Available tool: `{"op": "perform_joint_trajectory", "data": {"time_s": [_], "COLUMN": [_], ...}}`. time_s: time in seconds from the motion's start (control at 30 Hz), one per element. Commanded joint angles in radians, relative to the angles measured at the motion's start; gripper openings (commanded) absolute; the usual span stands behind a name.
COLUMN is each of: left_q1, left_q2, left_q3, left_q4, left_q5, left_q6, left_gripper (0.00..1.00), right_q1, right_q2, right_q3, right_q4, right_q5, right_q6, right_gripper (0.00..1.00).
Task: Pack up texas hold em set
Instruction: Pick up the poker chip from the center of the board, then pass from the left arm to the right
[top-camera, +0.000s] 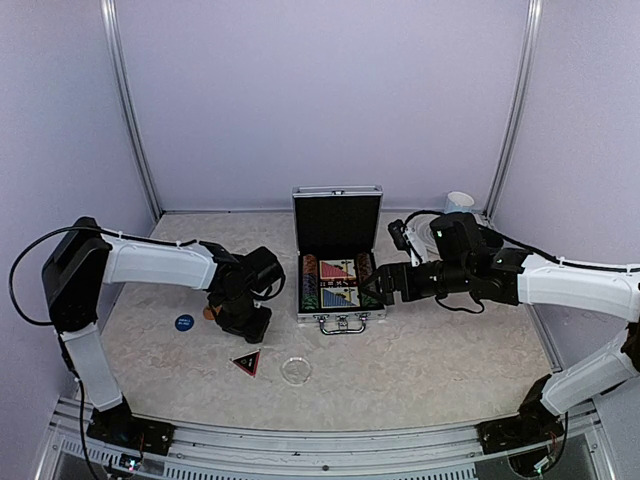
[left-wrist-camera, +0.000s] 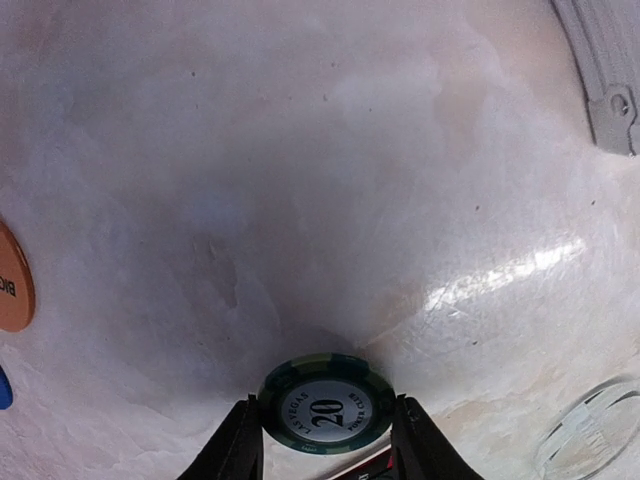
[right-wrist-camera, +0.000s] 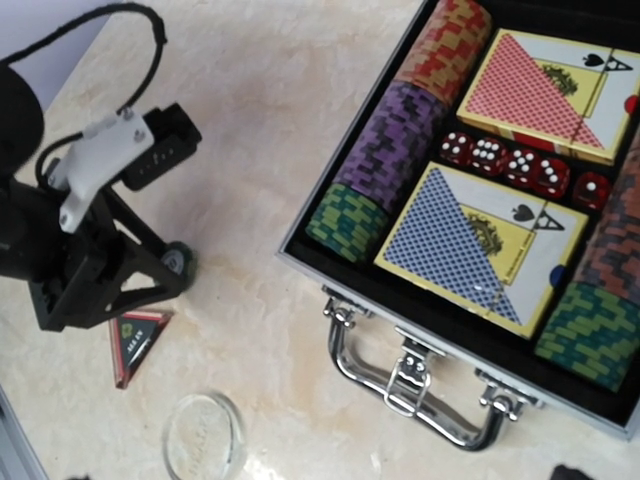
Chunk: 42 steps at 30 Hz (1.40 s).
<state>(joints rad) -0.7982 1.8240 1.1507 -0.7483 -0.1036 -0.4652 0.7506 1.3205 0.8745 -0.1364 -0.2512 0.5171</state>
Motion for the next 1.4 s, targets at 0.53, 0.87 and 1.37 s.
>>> {"op": "perform_joint_trajectory", "data": {"time_s": [0.53, 0.87, 1.37], "left_q1": [-0.185, -0.285, -0.387], "left_q2": [-0.022, -0.013, 0.023], "left_q3": [0.248, 0.368, 0.505], "left_q4": [-0.092, -0.125, -0.159], "left_q5": [-0.041, -0.036, -0.038], "left_q6": [-0.023, -0.04, -0.043], "left_gripper": [0.41, 0.41, 0.41], "right_q1": [-0.027, -0.107, -0.11], "right_q2": [0.037, 0.018, 0.15], "right_q3": [0.039, -0.083, -0.111], "right_q4": [0.023, 0.174, 0.348], "right_q5": [-0.076, -0.185, -0.366], "right_q6": [0.217, 0.41, 0.557], "right_gripper": [0.99, 0.86, 0.72]}}
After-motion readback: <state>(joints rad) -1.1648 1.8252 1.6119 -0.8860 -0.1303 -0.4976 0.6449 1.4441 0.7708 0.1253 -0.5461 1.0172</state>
